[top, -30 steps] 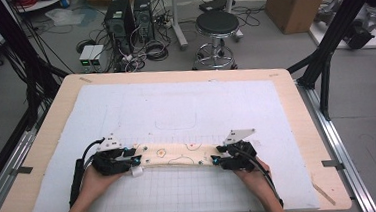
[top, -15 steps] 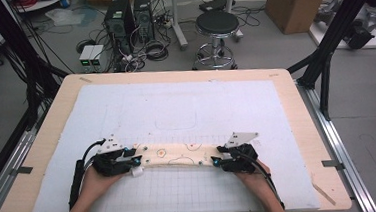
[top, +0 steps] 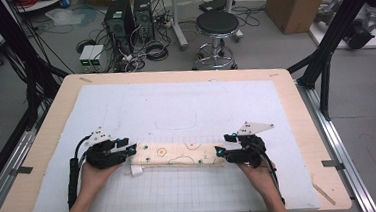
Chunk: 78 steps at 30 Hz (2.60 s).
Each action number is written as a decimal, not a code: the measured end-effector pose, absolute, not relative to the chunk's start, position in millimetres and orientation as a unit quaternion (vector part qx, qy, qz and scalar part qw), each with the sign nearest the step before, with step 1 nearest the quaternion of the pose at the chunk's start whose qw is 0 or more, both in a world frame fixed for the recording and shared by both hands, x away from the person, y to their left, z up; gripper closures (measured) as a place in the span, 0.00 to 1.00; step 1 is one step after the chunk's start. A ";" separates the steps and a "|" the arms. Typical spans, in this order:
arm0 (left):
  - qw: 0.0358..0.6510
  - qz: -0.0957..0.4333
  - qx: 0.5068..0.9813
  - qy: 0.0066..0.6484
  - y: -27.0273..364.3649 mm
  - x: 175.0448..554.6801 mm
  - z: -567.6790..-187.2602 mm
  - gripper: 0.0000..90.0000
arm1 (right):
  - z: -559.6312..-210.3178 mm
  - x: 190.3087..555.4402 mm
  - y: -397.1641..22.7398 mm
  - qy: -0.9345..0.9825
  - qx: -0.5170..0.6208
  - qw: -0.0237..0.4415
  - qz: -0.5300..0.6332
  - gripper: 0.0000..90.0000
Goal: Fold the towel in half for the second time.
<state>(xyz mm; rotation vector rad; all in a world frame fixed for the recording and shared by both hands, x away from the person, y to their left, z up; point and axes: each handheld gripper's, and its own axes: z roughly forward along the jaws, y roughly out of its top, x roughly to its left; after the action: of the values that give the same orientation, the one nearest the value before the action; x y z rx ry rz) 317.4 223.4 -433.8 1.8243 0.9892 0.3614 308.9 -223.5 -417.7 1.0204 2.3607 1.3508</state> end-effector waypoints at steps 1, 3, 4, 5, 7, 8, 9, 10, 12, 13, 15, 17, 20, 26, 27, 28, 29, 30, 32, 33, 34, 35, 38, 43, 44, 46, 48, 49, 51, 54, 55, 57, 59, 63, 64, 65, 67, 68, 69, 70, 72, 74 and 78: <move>0.496 0.151 0.748 0.414 223.1 319.2 -433.7 0.60 | -418.5 311.9 -224.7 0.803 0.356 0.116 0.464 0.45; 0.498 0.148 0.745 0.418 222.2 321.9 -434.9 0.63 | -422.8 319.6 -228.2 0.794 0.379 0.095 0.465 0.47; 0.493 0.145 0.748 0.420 222.0 323.1 -436.3 0.64 | -425.5 322.7 -229.3 0.793 0.387 0.089 0.461 0.47; 0.486 0.139 0.753 0.422 222.2 324.2 -437.9 0.64 | -427.9 324.6 -229.9 0.793 0.395 0.081 0.456 0.47; 0.474 0.127 0.758 0.429 221.8 326.4 -441.4 0.64 | -431.1 327.2 -230.4 0.793 0.400 0.066 0.454 0.49; 0.468 0.129 0.762 0.429 221.1 326.7 -442.6 0.64 | -432.2 328.0 -230.1 0.792 0.402 0.064 0.454 0.49; 0.463 0.128 0.766 0.427 221.1 326.8 -442.9 0.64 | -433.1 328.4 -230.0 0.795 0.404 0.063 0.449 0.50; 0.462 0.127 0.766 0.429 220.3 326.8 -443.6 0.64 | -433.9 329.0 -229.8 0.796 0.404 0.064 0.446 0.51; 0.458 0.119 0.768 0.432 220.0 327.8 -444.8 0.64 | -435.9 330.0 -229.1 0.797 0.409 0.056 0.441 0.53; 0.456 0.118 0.769 0.433 219.1 328.0 -445.6 0.64 | -437.1 330.4 -228.5 0.798 0.410 0.055 0.438 0.53; 0.449 0.113 0.774 0.433 218.4 328.7 -447.3 0.65 | -439.4 331.4 -227.6 0.802 0.410 0.048 0.431 0.56; 0.446 0.105 0.776 0.434 217.1 329.1 -448.8 0.67 | -441.8 332.7 -227.1 0.805 0.410 0.042 0.427 0.59; 0.446 0.103 0.778 0.431 215.2 328.2 -448.5 0.72 | -444.1 333.8 -225.7 0.810 0.406 0.031 0.423 0.67; 0.439 0.106 0.787 0.420 213.1 325.6 -446.5 0.82 | -444.8 333.4 -222.5 0.817 0.396 0.027 0.417 0.79; 0.438 0.106 0.788 0.419 213.2 325.4 -446.2 0.83 | -445.0 333.5 -222.0 0.819 0.392 0.026 0.417 0.81; 0.439 0.105 0.788 0.418 213.3 325.1 -445.7 0.85 | -444.8 333.2 -221.4 0.820 0.392 0.026 0.417 0.84; 0.439 0.103 0.788 0.419 213.4 324.6 -445.2 0.86 | -444.5 332.9 -220.7 0.822 0.387 0.027 0.418 0.86; 0.440 0.102 0.786 0.421 213.6 324.3 -444.6 0.87 | -443.7 332.2 -220.1 0.823 0.385 0.028 0.416 0.88; 0.445 0.102 0.783 0.422 214.1 323.1 -442.5 0.89 | -442.7 331.0 -219.5 0.825 0.384 0.032 0.414 0.89; 0.446 0.103 0.783 0.422 214.5 322.5 -441.3 0.90 | -441.6 330.4 -219.4 0.825 0.383 0.032 0.414 0.89; 0.447 0.103 0.783 0.421 214.8 322.3 -440.8 0.90 | -440.0 329.4 -219.4 0.824 0.384 0.033 0.415 0.89; 0.446 0.103 0.783 0.420 215.3 322.1 -439.9 0.90 | -438.9 328.7 -219.2 0.823 0.383 0.033 0.417 0.90; 0.448 0.103 0.780 0.424 215.5 323.3 -436.7 0.91 | -432.7 327.6 -218.1 0.825 0.381 0.040 0.415 0.90; 0.458 0.110 0.773 0.426 210.8 332.2 -426.9 0.92 | -421.3 334.9 -214.9 0.824 0.384 0.055 0.412 0.90; 0.455 0.110 0.774 0.427 210.3 334.1 -426.4 0.92 | -418.7 337.8 -214.4 0.824 0.384 0.060 0.412 0.90; 0.453 0.109 0.773 0.431 209.2 339.3 -425.1 0.92 | -415.5 342.3 -214.4 0.823 0.389 0.062 0.410 0.90; 0.457 0.112 0.768 0.435 209.3 344.6 -422.8 0.92 | -412.6 348.7 -214.7 0.820 0.393 0.066 0.410 0.90; 0.460 0.114 0.763 0.439 209.5 346.9 -421.8 0.92 | -412.2 351.0 -214.7 0.819 0.393 0.068 0.413 0.90; 0.464 0.115 0.756 0.447 210.5 352.3 -421.7 0.92 | -411.8 356.5 -215.3 0.816 0.401 0.071 0.410 0.90; 0.461 0.119 0.752 0.455 210.1 362.1 -421.3 0.92 | -413.0 365.3 -216.6 0.809 0.411 0.073 0.413 0.90; 0.462 0.122 0.750 0.458 209.5 364.5 -421.5 0.92 | -413.2 368.5 -216.4 0.808 0.415 0.073 0.411 0.90; 0.455 0.122 0.752 0.461 209.1 370.0 -422.2 0.92 | -413.4 373.3 -215.3 0.806 0.420 0.075 0.410 0.90; 0.452 0.125 0.750 0.466 209.1 374.7 -422.2 0.92 | -414.0 378.7 -214.2 0.805 0.423 0.078 0.408 0.90; 0.453 0.134 0.745 0.471 207.8 383.4 -420.6 0.92 | -414.1 387.9 -213.1 0.802 0.431 0.086 0.405 0.90; 0.453 0.133 0.743 0.474 207.0 385.0 -421.1 0.92 | -414.5 390.6 -212.6 0.800 0.433 0.093 0.404 0.90; 0.450 0.132 0.744 0.476 206.3 387.5 -422.1 0.92 | -415.0 392.1 -212.2 0.800 0.434 0.097 0.401 0.90; 0.451 0.134 0.741 0.479 204.8 390.2 -424.5 0.92 | -417.4 396.4 -211.9 0.799 0.437 0.105 0.400 0.90; 0.450 0.133 0.740 0.481 204.5 391.5 -426.1 0.92 | -419.8 398.9 -211.8 0.799 0.438 0.106 0.398 0.90; 0.449 0.131 0.742 0.480 204.6 392.3 -427.3 0.91 | -422.0 400.3 -211.9 0.798 0.442 0.104 0.396 0.90; 0.446 0.133 0.743 0.482 204.2 393.5 -429.3 0.92 | -423.9 401.4 -212.4 0.798 0.444 0.102 0.393 0.90; 0.445 0.128 0.742 0.484 203.9 394.9 -432.0 0.91 | -429.1 403.9 -212.9 0.799 0.448 0.096 0.391 0.90; 0.440 0.130 0.744 0.485 203.2 395.7 -433.8 0.91 | -431.5 405.0 -212.9 0.799 0.449 0.095 0.390 0.89; 0.433 0.130 0.746 0.488 203.3 397.1 -436.0 0.89 | -432.9 405.9 -211.8 0.800 0.448 0.094 0.387 0.88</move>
<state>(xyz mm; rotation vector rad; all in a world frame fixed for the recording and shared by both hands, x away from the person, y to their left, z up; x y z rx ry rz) 397.1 203.3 -436.0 1.8598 1.2160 0.3244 405.9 -211.8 -432.9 1.3293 2.3740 1.1474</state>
